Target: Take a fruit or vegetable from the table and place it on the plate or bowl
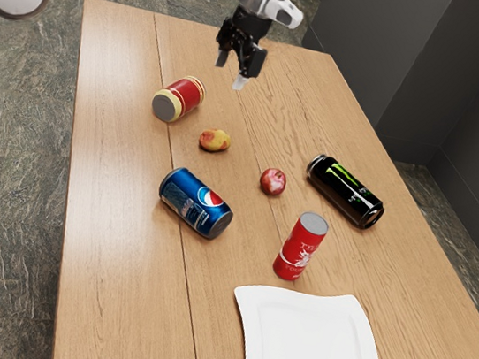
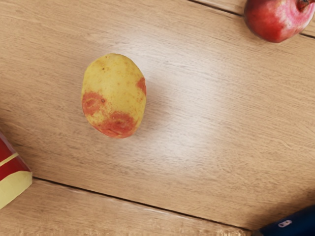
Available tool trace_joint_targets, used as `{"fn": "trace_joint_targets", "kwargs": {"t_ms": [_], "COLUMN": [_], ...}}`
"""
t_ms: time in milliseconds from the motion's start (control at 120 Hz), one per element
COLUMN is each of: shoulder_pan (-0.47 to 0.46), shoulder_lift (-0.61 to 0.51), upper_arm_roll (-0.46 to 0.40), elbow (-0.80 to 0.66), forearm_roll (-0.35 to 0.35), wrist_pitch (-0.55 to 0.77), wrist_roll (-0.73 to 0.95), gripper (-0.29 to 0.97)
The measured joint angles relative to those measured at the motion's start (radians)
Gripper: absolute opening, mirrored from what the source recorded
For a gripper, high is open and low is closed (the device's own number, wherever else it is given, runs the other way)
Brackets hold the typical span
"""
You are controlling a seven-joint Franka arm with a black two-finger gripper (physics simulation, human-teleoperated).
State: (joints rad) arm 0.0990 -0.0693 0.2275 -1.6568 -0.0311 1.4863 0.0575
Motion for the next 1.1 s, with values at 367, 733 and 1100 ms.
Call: {"fn": "trace_joint_targets", "kwargs": {"t_ms": [367,733,1100], "shoulder_pan": [0.021,0.012,0.032], "shoulder_lift": [-0.032,0.032,0.113], "upper_arm_roll": [0.016,0.019,0.018], "elbow": [-0.283,-0.275,-0.246], "forearm_roll": [0.072,0.081,0.076], "wrist_pitch": [0.253,0.327,0.344], "wrist_roll": [0.005,0.009,0.011], "gripper": [0.68,0.68,0.68]}}
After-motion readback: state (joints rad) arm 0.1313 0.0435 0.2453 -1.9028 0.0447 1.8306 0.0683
